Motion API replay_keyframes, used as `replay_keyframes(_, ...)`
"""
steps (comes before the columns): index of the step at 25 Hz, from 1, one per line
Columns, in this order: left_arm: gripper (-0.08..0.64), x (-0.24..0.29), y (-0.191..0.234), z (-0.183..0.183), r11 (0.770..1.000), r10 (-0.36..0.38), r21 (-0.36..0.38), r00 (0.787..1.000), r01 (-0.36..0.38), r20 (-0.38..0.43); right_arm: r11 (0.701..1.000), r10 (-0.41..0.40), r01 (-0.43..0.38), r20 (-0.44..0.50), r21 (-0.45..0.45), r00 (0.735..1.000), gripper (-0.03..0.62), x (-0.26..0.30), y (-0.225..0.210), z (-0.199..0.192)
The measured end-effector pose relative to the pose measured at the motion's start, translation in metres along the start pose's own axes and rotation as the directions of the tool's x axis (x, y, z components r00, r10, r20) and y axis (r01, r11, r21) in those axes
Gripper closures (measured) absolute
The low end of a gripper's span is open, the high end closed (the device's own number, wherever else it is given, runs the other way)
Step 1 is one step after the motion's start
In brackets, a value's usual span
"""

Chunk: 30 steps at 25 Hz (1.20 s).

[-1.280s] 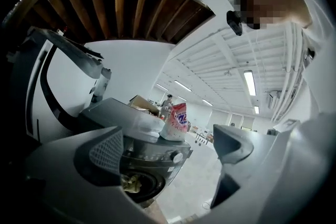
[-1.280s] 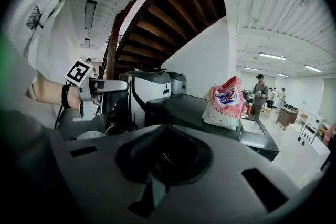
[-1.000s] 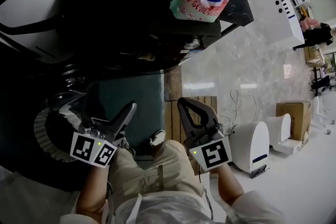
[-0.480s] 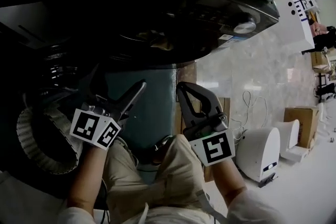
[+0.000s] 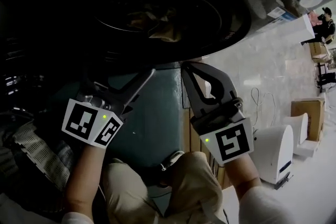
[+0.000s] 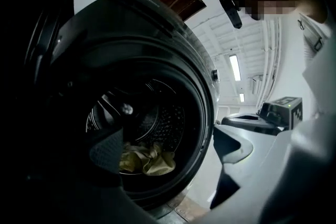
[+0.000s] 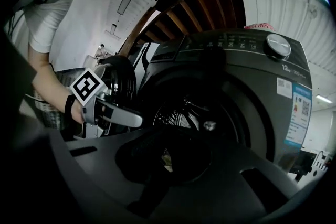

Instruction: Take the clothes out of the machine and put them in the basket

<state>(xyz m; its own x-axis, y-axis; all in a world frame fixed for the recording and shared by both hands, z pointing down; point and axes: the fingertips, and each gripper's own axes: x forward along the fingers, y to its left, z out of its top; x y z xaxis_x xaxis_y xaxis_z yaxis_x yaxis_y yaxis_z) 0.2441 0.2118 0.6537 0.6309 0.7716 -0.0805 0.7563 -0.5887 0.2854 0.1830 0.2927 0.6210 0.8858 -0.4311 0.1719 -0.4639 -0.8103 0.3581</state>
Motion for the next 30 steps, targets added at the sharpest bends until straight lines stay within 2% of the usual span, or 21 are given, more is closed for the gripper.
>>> replay_keyframes(5, 0.043, 0.032, 0.02, -0.033, 0.999, -0.043, 0.011, 0.999, 0.043, 0.002, 0.998, -0.021, 0.023, 0.053, -0.05, 0.998, 0.581, 0.016, 0.0, -0.038)
replay_keyframes(14, 0.043, 0.094, 0.032, -0.065, 0.987, -0.099, 0.121, 0.994, 0.104, -0.044, 0.994, -0.065, 0.077, 0.149, -0.077, 0.987, 0.581, 0.014, -0.004, -0.084)
replay_keyframes(19, 0.043, 0.132, 0.045, -0.087, 0.983, -0.101, 0.134, 0.981, 0.124, -0.163, 0.994, -0.09, 0.1, 0.186, -0.042, 0.978, 0.581, 0.005, -0.01, -0.096)
replay_keyframes(23, 0.042, 0.163, 0.051, -0.104, 0.964, -0.092, 0.21, 0.949, 0.161, -0.302, 0.994, -0.091, 0.099, 0.179, -0.04, 0.98, 0.581, -0.005, -0.012, -0.101)
replay_keyframes(27, 0.043, 0.192, 0.056, -0.115, 0.954, -0.104, 0.212, 0.898, 0.212, -0.428, 0.993, -0.1, 0.111, 0.188, -0.046, 0.977, 0.581, -0.011, -0.019, -0.101)
replay_keyframes(30, 0.042, 0.209, 0.059, -0.132, 0.941, -0.088, 0.24, 0.856, 0.24, -0.51, 0.992, -0.107, 0.116, 0.173, -0.042, 0.979, 0.581, -0.016, -0.023, -0.109)
